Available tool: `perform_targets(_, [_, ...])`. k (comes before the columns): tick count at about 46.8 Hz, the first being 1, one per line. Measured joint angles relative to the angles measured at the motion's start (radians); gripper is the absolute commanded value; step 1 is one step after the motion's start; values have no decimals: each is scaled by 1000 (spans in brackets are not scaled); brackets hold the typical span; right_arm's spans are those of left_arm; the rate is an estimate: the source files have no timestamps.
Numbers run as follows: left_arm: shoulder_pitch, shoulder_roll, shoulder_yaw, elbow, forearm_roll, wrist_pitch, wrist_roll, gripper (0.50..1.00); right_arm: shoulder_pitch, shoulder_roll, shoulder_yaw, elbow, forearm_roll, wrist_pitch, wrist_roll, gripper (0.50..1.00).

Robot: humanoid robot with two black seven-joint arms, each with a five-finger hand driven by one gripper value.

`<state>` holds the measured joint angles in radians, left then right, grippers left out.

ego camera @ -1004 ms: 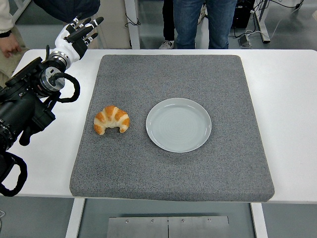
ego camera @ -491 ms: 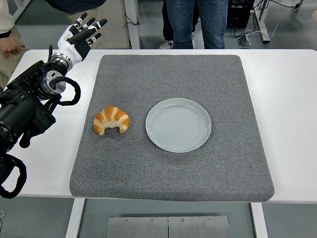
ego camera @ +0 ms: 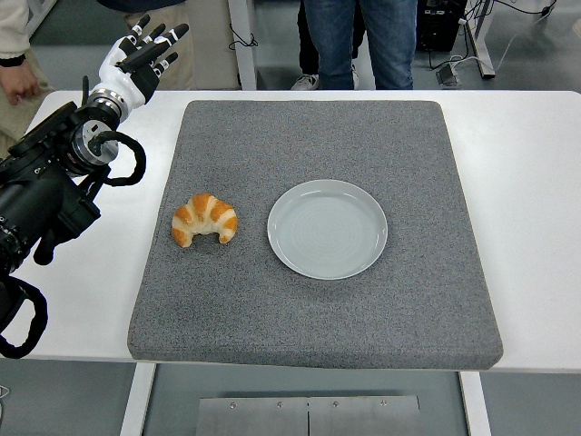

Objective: Place the bread on the plate

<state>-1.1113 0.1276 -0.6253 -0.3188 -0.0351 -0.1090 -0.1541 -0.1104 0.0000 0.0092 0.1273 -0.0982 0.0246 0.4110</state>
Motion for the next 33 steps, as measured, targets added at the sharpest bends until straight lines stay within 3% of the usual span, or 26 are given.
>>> perform_targets(17, [3,13,3,-51,4,-25,36,974,0,0,0,0,0,0,0,1000])
perform_targets(26, [1,49,18,-90,20,-25,140,974,0,0,0,0,0,0,0,1000])
perform_targets(33, [-16,55,71,-95,52,-26,157,974,0,0,0,0,0,0,0,1000])
